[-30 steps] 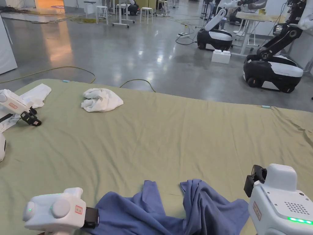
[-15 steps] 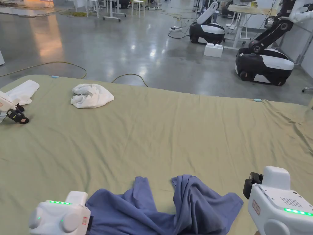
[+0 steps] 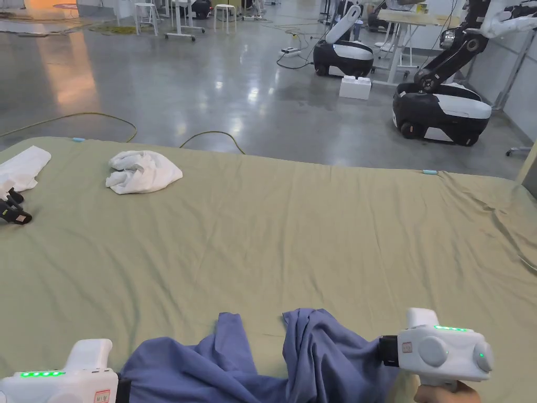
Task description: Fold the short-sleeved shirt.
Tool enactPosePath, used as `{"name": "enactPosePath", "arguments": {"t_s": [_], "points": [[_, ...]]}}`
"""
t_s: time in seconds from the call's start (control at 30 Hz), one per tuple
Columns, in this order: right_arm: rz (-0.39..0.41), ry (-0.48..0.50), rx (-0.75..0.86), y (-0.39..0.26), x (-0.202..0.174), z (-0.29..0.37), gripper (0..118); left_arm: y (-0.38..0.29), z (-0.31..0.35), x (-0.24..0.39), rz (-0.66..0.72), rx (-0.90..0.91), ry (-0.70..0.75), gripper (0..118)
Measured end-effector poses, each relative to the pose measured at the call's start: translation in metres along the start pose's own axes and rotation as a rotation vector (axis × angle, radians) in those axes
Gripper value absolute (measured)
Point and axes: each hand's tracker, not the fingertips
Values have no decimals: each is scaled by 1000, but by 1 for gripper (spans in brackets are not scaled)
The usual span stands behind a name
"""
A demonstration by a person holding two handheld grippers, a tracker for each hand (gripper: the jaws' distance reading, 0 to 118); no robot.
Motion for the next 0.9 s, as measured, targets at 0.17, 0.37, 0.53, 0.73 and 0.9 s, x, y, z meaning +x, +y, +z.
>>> {"name": "enactPosePath", "arguments": {"t_s": [0.17,0.37,0.53,0.73,0.9], "points": [[-31,30,18,-14,-2,6,6,-1,4,7,-16,25,1,6],[-65,30,161,-22,5,52,5,9,17,13,-53,76,-16,6],[-36,-20,303,-14,7,121,5,28,48,9,-35,196,-45,6],[-24,-69,464,6,12,195,5,63,112,7,-41,355,-18,6],[-3,-76,567,31,11,253,5,106,164,-3,-16,461,-25,6]]}}
